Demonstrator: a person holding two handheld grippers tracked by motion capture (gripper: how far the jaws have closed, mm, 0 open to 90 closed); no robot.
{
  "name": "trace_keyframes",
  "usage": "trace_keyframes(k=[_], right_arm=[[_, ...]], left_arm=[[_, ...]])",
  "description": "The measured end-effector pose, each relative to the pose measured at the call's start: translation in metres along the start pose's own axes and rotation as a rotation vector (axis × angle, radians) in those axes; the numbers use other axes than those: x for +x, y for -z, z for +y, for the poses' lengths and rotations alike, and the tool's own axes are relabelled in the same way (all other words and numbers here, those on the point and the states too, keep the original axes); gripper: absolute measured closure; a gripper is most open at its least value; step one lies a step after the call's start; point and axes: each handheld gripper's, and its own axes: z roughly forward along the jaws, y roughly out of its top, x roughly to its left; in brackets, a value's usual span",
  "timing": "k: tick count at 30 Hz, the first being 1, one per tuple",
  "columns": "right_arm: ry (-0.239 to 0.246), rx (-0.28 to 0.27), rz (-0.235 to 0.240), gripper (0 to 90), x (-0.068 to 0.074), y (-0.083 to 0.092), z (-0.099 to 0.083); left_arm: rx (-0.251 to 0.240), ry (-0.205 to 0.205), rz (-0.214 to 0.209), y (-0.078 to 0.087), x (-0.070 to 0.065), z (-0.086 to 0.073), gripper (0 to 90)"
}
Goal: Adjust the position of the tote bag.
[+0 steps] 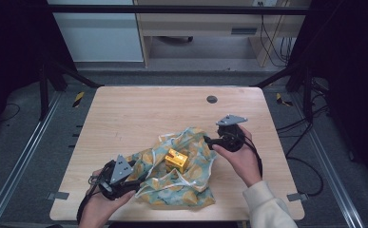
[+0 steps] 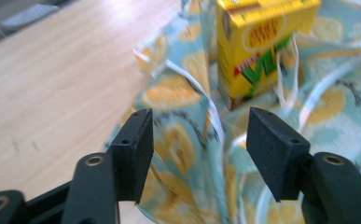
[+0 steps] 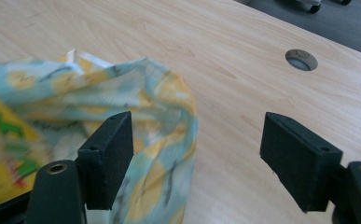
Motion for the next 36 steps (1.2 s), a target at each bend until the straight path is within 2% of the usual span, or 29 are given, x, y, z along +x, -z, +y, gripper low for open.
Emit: trace_keyframes(k=[2, 4, 5, 6, 7, 8, 11, 12, 14, 16, 17, 18, 19, 20, 21, 23, 25, 26, 27, 28, 30, 31, 32, 34, 35, 36], right_arm=[[0.008, -0.009, 0.005, 24.2, 0.004, 0.013, -0.01], [0.008, -0.007, 0.039, 22.9, 0.013, 0.026, -0.027], [0.02, -0.005, 0.042, 22.5, 0.014, 0.028, -0.03], [0.02, -0.005, 0.042, 22.5, 0.014, 0.028, -0.03], [0.008, -0.023, 0.052, 22.4, 0.019, 0.037, -0.038], [0.006, -0.025, 0.068, 21.9, 0.023, 0.041, -0.04], [0.014, -0.038, 0.08, 21.0, 0.029, 0.048, -0.045], [0.017, -0.039, 0.115, 20.0, 0.037, 0.054, -0.049], [0.032, -0.033, 0.131, 19.8, 0.044, 0.054, -0.053], [0.033, -0.034, 0.133, 20.1, 0.048, 0.054, -0.055], [0.038, -0.026, 0.145, 20.0, 0.052, 0.053, -0.057], [0.057, -0.002, 0.15, 19.9, 0.059, 0.048, -0.06], [0.061, 0.004, 0.157, 20.0, 0.06, 0.047, -0.061], [0.063, 0.007, 0.17, 19.8, 0.062, 0.046, -0.061], [0.063, 0.006, 0.181, 19.4, 0.064, 0.046, -0.061], [0.073, -0.008, 0.196, 19.5, 0.067, 0.044, -0.06], [0.072, -0.012, 0.202, 19.2, 0.069, 0.042, -0.058], [0.08, -0.012, 0.202, 18.7, 0.069, 0.038, -0.056], [0.076, -0.005, 0.202, 18.4, 0.069, 0.03, -0.054], [0.074, 0.027, 0.204, 18.2, 0.07, 0.016, -0.052], [0.079, 0.074, 0.21, 18.5, 0.072, 0.005, -0.055], [0.079, 0.074, 0.21, 18.5, 0.072, 0.005, -0.055], [0.083, 0.099, 0.205, 23.3, 0.072, 0.0, -0.059], [0.108, 0.153, 0.204, 35.1, 0.075, -0.008, -0.069], [0.117, 0.17, 0.213, 49.9, 0.076, -0.01, -0.071], [0.137, 0.172, 0.228, 68.3, 0.076, -0.01, -0.073]], left_arm=[[-0.007, -0.015, 0.021, 0.0, 0.004, 0.006, 40.1], [0.001, -0.016, 0.011, -0.004, 0.007, 0.01, 37.9], [0.017, 0.002, -0.004, -0.01, 0.01, 0.014, 37.1], [0.017, 0.002, -0.004, -0.01, 0.01, 0.014, 36.9], [0.032, 0.001, -0.002, -0.017, 0.014, 0.019, 36.6], [0.032, 0.001, -0.002, -0.017, 0.014, 0.019, 35.8], [0.042, -0.008, 0.008, -0.029, 0.019, 0.029, 34.7], [0.049, 0.0, 0.004, -0.037, 0.022, 0.032, 32.6], [0.044, -0.002, -0.003, -0.04, 0.023, 0.033, 31.9], [0.052, -0.009, -0.009, -0.045, 0.024, 0.033, 31.3], [0.074, -0.022, -0.013, -0.047, 0.025, 0.032, 31.2], [0.092, -0.035, 0.016, -0.047, 0.026, 0.028, 31.0], [0.092, -0.035, 0.016, -0.047, 0.026, 0.028, 31.1], [0.101, -0.03, 0.004, -0.046, 0.03, 0.023, 30.8], [0.082, -0.013, -0.011, -0.045, 0.032, 0.02, 30.4], [0.075, -0.002, -0.021, -0.045, 0.033, 0.019, 29.7], [0.069, 0.01, -0.05, -0.052, 0.032, 0.019, 27.4], [0.088, 0.015, -0.085, -0.058, 0.031, 0.019, 25.0], [0.1, 0.011, -0.097, -0.063, 0.03, 0.019, 23.9], [0.11, -0.002, -0.091, -0.071, 0.026, 0.018, 24.9], [0.154, -0.024, -0.092, -0.078, 0.024, 0.016, 29.0], [0.154, -0.024, -0.092, -0.078, 0.024, 0.016, 34.1], [0.168, -0.026, -0.087, -0.08, 0.024, 0.014, 34.1], [0.173, -0.021, -0.062, -0.081, 0.025, 0.012, 51.8], [0.163, -0.023, -0.057, -0.081, 0.026, 0.011, 60.8], [0.161, -0.019, -0.05, -0.081, 0.027, 0.009, 70.4]])
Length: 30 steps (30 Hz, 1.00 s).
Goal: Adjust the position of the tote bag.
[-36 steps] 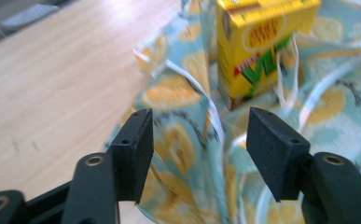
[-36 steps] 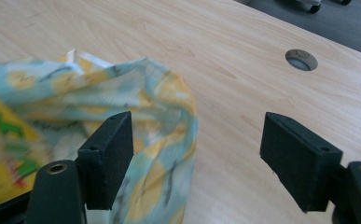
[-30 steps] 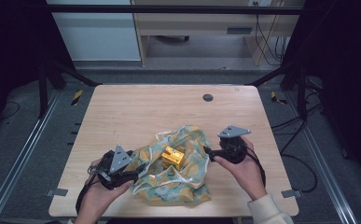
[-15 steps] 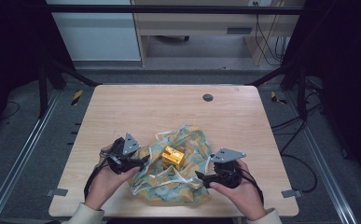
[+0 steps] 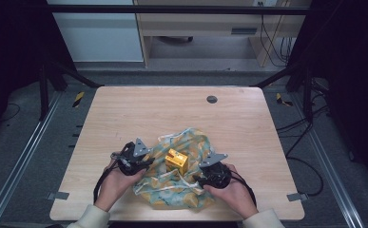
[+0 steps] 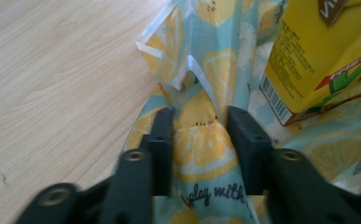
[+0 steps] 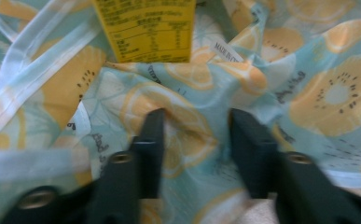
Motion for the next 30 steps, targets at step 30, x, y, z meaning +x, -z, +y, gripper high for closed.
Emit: trace_keyframes(k=[30], right_arm=[[0.029, 0.127, 0.036, 90.0, -0.005, 0.031, -0.035]], left_arm=[[0.083, 0.091, 0.045, -0.007, 0.032, -0.029, 88.8]])
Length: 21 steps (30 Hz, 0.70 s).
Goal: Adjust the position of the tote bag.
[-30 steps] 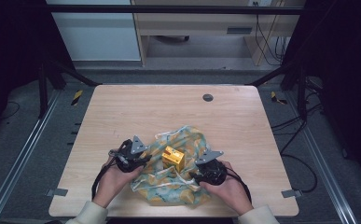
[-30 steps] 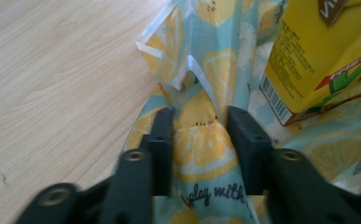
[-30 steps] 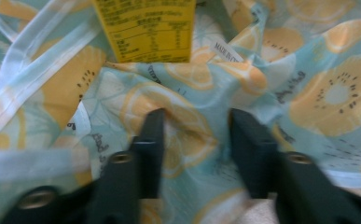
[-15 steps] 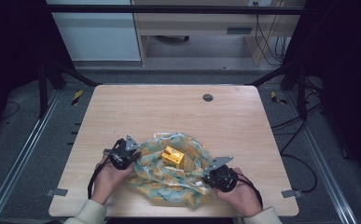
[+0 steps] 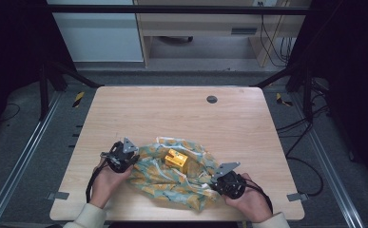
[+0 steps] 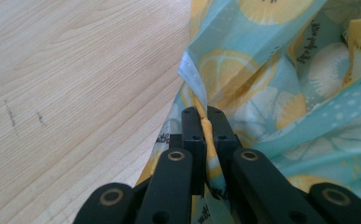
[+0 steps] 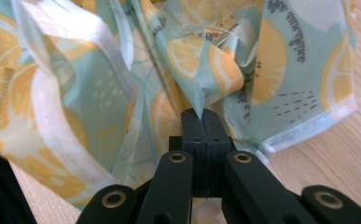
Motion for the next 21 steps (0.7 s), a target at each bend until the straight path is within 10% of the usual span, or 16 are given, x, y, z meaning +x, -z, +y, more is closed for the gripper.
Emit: trace_keyframes(k=[11, 13, 14, 16, 21], right_arm=[[0.0, -0.003, -0.021, 90.0, -0.001, 0.001, -0.003], [0.001, -0.022, -0.021, 82.7, -0.001, 0.001, -0.003], [-0.001, -0.074, -0.026, 60.6, 0.0, 0.008, -0.002], [-0.011, -0.137, -0.042, 43.8, 0.001, 0.018, 0.001], [-0.008, -0.269, -0.089, 23.2, 0.006, 0.044, 0.007]], left_arm=[[-0.032, 0.036, -0.011, 0.0, -0.001, -0.007, 83.8], [-0.054, 0.034, -0.008, 0.002, -0.002, -0.008, 75.4], [-0.09, 0.017, 0.008, 0.01, -0.005, -0.008, 70.0], [-0.155, 0.044, 0.0, 0.021, -0.007, -0.006, 56.0], [-0.227, 0.063, 0.003, 0.042, -0.013, 0.001, 34.9]])
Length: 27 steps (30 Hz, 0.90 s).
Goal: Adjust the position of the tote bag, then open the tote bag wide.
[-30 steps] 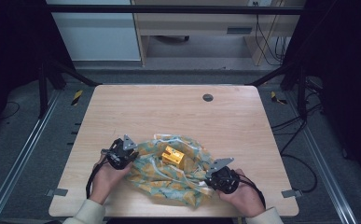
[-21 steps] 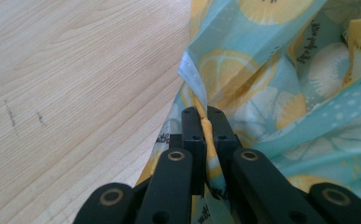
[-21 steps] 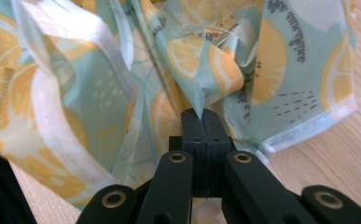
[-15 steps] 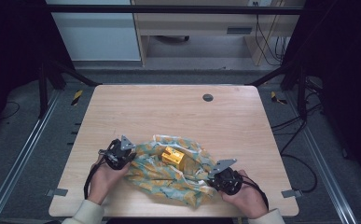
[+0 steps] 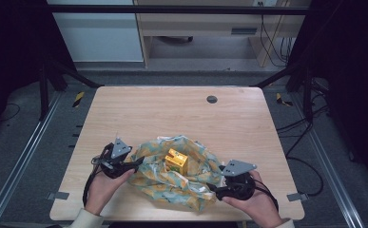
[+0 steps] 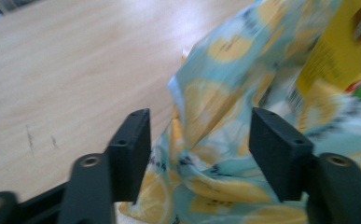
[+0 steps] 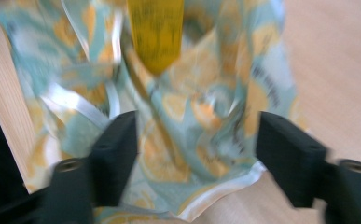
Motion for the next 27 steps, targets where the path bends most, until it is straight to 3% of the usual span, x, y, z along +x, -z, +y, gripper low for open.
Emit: trace_keyframes(k=[1, 5, 9, 11, 15, 18, 23, 27], right_arm=[[0.0, 0.0, 0.0, 23.2, 0.0, 0.0, 0.0], [-0.018, -0.082, -0.033, 14.5, -0.007, 0.016, 0.01], [-0.052, -0.094, -0.068, 11.5, -0.019, 0.023, 0.016], [-0.096, -0.11, -0.116, 8.1, -0.038, 0.026, 0.023], [-0.125, -0.139, -0.146, 6.2, -0.052, 0.025, 0.026], [-0.172, -0.148, -0.202, 6.2, -0.072, 0.021, 0.031], [-0.2, -0.174, -0.239, 6.4, -0.089, 0.021, 0.037], [-0.209, -0.192, -0.257, 6.5, -0.097, 0.022, 0.041]], left_arm=[[-0.008, 0.001, 0.002, 0.003, -0.001, 0.002, 34.9], [-0.062, 0.026, 0.015, 0.023, 0.0, 0.007, 21.8], [-0.057, 0.043, 0.039, 0.03, 0.009, 0.009, 13.8], [-0.084, 0.082, 0.072, 0.039, 0.022, 0.008, 12.2], [-0.091, 0.111, 0.081, 0.046, 0.037, 0.002, 8.8], [-0.114, 0.136, 0.097, 0.054, 0.05, -0.006, 8.0], [-0.122, 0.149, 0.103, 0.055, 0.059, -0.012, 7.1], [-0.112, 0.131, 0.121, 0.054, 0.061, -0.012, 6.6]])
